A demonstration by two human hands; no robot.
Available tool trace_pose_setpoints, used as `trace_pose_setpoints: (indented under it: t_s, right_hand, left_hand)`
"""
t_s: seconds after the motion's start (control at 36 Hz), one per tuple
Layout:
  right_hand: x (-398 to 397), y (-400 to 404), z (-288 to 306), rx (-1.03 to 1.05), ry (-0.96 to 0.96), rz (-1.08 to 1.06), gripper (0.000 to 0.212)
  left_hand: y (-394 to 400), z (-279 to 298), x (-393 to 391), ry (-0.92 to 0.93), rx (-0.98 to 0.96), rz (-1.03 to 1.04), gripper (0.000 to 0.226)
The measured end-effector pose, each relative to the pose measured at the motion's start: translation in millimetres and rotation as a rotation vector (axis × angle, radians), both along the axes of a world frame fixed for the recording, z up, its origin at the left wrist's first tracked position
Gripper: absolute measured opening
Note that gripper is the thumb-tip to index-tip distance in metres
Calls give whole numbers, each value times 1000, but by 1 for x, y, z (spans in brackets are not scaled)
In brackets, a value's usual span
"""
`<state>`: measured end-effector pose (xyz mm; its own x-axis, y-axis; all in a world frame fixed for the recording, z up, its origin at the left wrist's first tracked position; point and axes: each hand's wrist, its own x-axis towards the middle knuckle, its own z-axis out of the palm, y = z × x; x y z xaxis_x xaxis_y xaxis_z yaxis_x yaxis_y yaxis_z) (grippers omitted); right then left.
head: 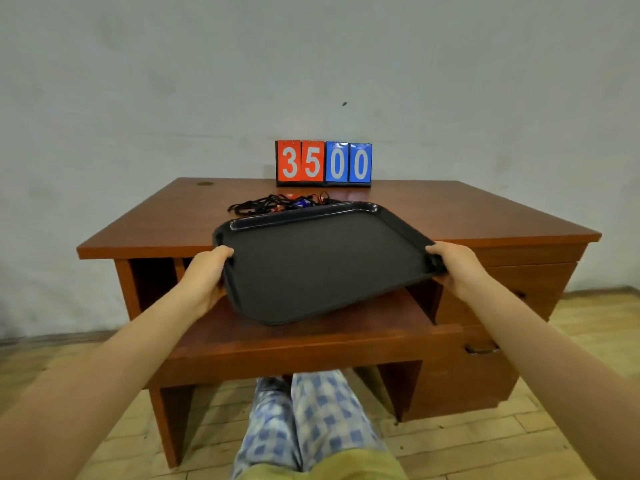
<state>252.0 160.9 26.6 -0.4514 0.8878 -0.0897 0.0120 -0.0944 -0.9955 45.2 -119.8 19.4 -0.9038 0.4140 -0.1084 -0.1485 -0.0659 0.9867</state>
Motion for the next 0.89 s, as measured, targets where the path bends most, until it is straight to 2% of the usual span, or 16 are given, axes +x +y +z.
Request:
trace_pose_setpoints:
  t_s: [0.14, 0.22, 0.36, 0.47, 0.56, 0.64, 0.72, 0.78, 0.89]
  right_hand:
    - [-43, -20, 15, -64, 296, 83, 21]
    - [-81, -45, 20, -44, 364, 195, 22]
    - [-139, -75, 14, -37, 321, 278, 40]
    - [-174, -73, 12, -86, 299, 272, 35]
    - [-198, -64, 11, -158, 239, 296, 36]
    - [-218, -60, 18, -151, 162, 398, 35]
    - [-243, -63, 30, -77, 136, 488, 33]
    - [-264, -69, 37, -6, 106, 510, 32]
    - [-309, -86, 46, 43, 74, 515, 23]
  left_hand:
    - [17, 6, -7, -19, 151, 99, 18]
    - [29, 10, -16, -6, 202, 148, 19]
    - [36, 17, -38, -15, 220, 168, 23]
    - [20, 25, -69, -4, 191, 140, 26]
    - [2, 35, -100, -10, 170, 230, 28]
    - [-18, 39, -129, 45, 87, 276, 34]
    - [-36, 35, -150, 107, -52, 238, 19]
    - [-46, 31, -161, 169, -183, 228, 18]
    - [-64, 25, -181, 212, -243, 346, 21]
